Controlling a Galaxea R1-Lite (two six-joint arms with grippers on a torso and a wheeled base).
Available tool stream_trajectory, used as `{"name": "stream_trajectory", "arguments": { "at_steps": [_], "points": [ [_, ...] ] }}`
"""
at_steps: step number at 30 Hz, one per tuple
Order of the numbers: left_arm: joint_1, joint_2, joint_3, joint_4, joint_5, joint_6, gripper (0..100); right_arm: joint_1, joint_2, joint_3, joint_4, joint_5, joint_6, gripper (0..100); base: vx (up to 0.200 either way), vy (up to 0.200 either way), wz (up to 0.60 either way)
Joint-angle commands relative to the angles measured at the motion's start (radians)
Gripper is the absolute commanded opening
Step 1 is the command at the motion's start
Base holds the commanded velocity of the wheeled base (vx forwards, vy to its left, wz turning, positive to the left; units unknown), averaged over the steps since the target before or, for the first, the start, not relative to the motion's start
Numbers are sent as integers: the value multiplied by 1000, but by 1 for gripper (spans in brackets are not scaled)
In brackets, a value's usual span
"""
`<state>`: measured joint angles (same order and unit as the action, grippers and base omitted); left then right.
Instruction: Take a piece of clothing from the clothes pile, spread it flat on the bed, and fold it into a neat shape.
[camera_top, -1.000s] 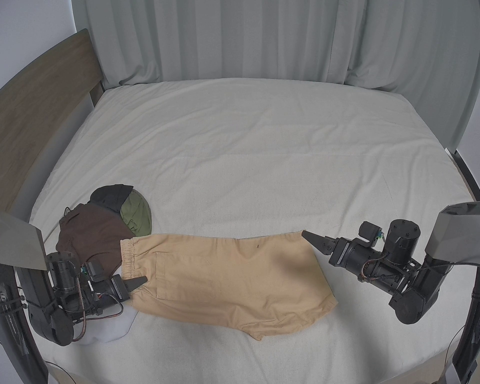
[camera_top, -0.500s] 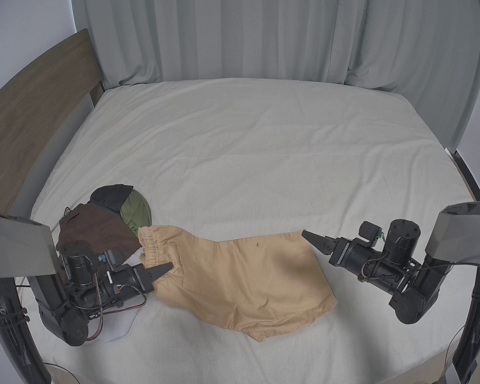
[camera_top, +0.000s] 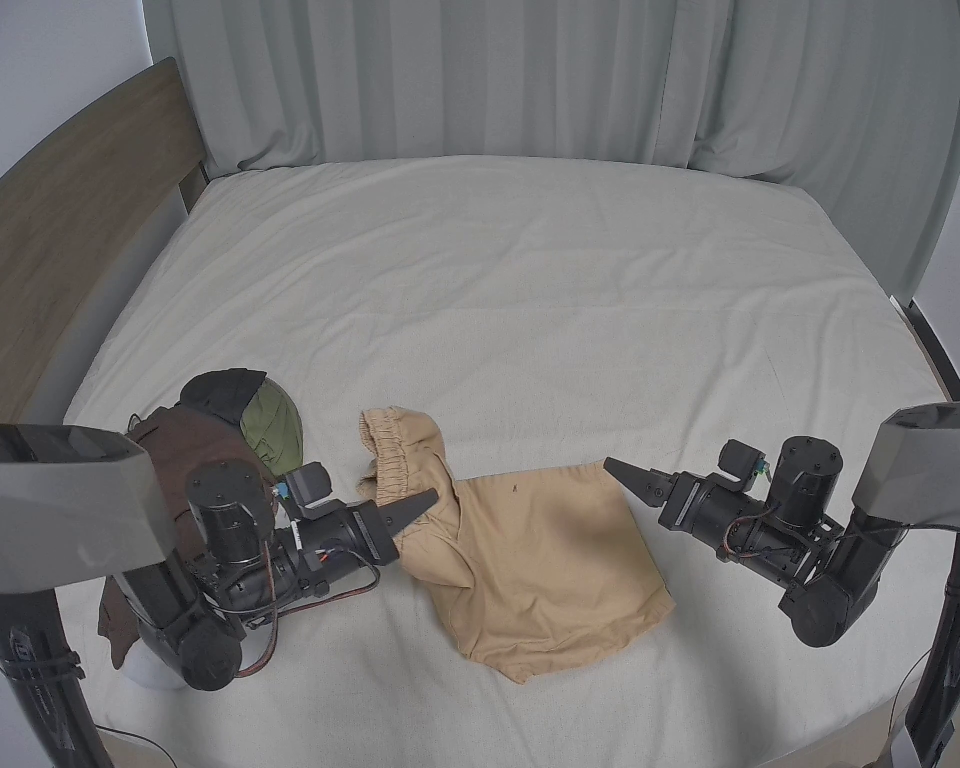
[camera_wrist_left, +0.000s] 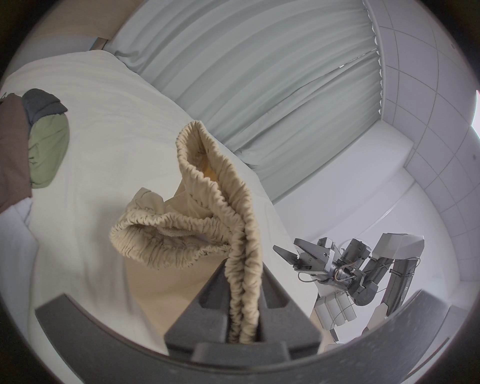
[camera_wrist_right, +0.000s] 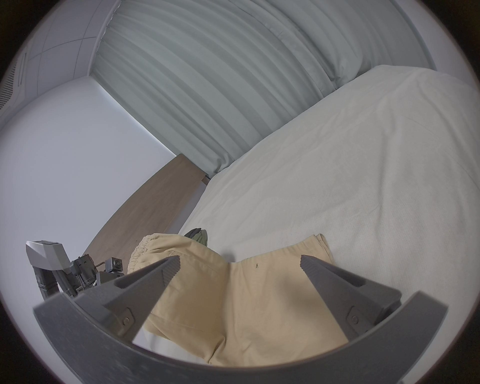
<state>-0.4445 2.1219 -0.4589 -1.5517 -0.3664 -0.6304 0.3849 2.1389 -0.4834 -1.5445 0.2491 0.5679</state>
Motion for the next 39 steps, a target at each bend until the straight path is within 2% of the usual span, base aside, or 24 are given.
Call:
{"name": "stream_trajectory", "arguments": {
  "at_steps": [1,8,14,28,39],
  "points": [
    [-46,46,-40,-1,3,-2,0,0,-4,-3,0,1,0,100,0,0,0],
    [-77,113,-110,-1,3,-5,0,0,-4,-4,0,-1,0,100,0,0,0],
    [-117,141,-145,-2,9,-72,0,0,-2,-6,0,-1,0,100,0,0,0],
    [-188,260,-267,-2,17,-147,0,-11,-10,-20,-2,-4,0,100,0,0,0],
    [-217,316,-311,-4,50,-144,0,-15,-14,-20,-2,-2,1,100,0,0,0]
  ]
}}
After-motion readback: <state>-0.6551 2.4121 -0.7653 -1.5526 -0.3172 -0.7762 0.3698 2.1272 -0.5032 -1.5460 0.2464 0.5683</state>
